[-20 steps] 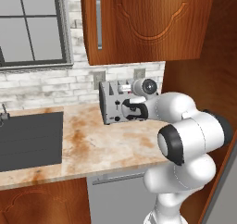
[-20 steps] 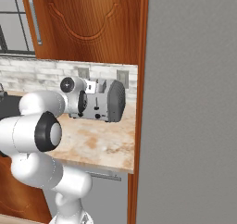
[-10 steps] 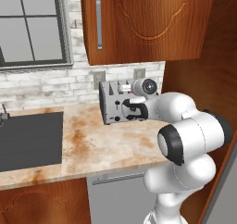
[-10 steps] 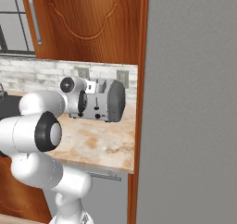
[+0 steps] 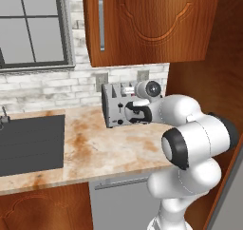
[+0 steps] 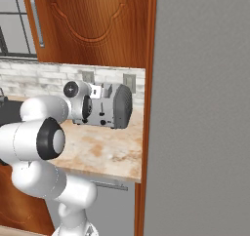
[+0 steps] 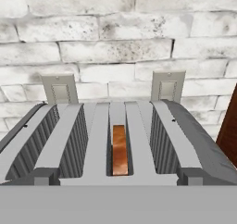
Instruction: Start the toaster. Once the lever pops up, take the bread to the plate on the dining counter.
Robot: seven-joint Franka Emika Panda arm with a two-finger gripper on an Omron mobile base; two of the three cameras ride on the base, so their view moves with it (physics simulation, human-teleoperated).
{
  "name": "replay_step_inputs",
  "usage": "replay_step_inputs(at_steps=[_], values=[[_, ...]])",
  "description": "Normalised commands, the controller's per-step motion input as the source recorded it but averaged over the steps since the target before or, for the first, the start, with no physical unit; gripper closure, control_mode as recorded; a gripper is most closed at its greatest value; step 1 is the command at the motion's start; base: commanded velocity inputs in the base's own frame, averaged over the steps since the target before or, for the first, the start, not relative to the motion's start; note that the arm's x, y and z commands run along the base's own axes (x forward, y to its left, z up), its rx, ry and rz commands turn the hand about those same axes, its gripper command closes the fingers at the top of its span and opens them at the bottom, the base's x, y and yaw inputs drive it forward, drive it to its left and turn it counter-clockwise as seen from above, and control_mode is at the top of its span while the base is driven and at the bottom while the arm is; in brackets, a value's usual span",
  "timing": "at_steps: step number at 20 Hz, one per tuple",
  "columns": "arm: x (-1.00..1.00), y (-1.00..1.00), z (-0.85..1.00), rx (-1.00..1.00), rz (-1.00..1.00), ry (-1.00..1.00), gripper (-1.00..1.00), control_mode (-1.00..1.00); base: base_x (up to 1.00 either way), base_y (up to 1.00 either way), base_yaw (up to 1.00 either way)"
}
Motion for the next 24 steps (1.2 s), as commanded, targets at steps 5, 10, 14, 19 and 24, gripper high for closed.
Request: replay_step_inputs(at_steps=[5, 10, 14, 19, 24], values=[[0.00, 0.00, 0.00, 0.00, 0.00, 0.00, -1.00, -1.00, 0.00, 0.00, 0.00], [0.00, 0.00, 0.00, 0.00, 0.00, 0.00, -1.00, -1.00, 0.00, 0.00, 0.00], [0.00, 0.00, 0.00, 0.00, 0.00, 0.00, -1.00, -1.00, 0.00, 0.00, 0.00], [0.00, 0.00, 0.00, 0.00, 0.00, 0.00, -1.00, -1.00, 0.00, 0.00, 0.00], [0.00, 0.00, 0.00, 0.00, 0.00, 0.00, -1.00, -1.00, 0.00, 0.00, 0.00]])
